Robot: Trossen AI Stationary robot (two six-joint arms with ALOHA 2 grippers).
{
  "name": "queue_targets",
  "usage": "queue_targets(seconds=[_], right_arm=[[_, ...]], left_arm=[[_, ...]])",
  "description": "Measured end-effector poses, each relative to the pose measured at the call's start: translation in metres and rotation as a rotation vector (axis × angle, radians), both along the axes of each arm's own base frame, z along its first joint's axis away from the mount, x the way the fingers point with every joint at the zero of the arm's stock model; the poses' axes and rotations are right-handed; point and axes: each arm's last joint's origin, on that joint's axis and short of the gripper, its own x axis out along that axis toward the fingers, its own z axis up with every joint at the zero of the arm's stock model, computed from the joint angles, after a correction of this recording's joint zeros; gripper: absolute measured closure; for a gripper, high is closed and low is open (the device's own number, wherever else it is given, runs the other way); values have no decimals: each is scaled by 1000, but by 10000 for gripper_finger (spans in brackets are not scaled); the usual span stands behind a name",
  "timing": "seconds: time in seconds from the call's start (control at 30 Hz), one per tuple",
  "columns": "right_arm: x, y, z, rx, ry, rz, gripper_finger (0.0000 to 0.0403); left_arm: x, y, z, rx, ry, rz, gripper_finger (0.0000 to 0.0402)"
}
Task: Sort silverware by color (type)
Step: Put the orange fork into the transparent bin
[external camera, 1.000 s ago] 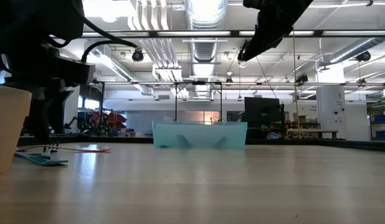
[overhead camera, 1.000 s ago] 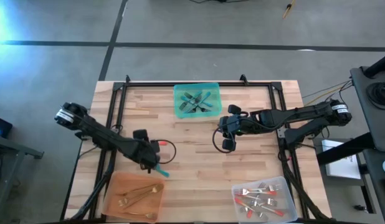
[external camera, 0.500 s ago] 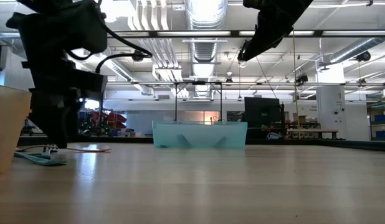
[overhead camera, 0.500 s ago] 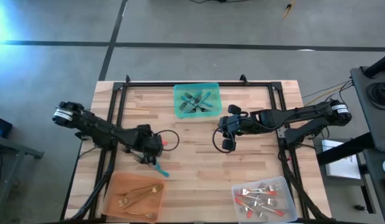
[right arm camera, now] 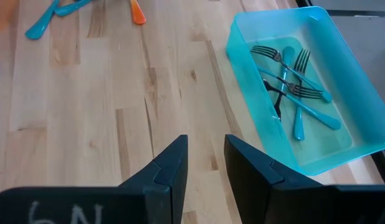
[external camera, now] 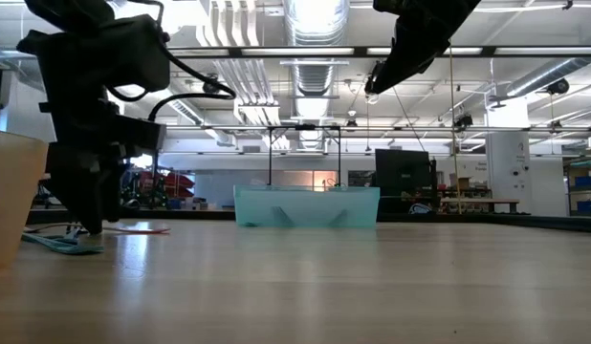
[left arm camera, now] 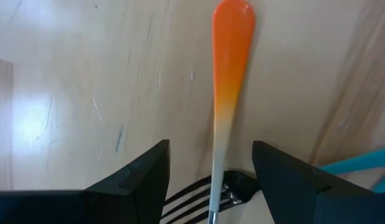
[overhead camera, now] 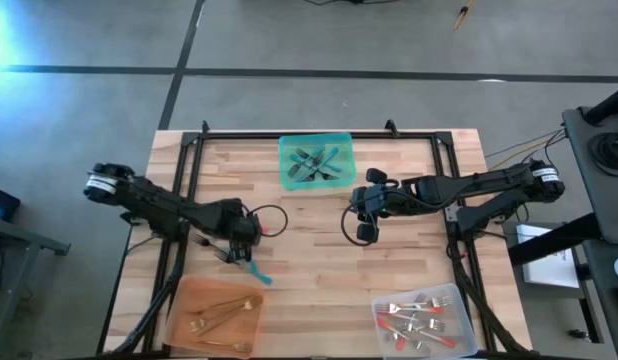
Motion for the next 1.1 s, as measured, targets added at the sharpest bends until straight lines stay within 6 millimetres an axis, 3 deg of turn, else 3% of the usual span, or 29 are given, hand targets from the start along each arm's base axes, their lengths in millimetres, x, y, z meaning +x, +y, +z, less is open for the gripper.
queue_targets(seconds=[0.57, 0.93, 1.1], right_arm=[[0, 0, 0, 0, 0, 0, 307], [0, 0, 0, 0, 0, 0, 307], [0, 0, 0, 0, -3, 0, 307]], left_arm=[[1, 39, -10, -265, -9, 39, 202], [2, 36, -15, -324, -64, 112, 327], [1, 33, -17, -325, -74, 111, 351]])
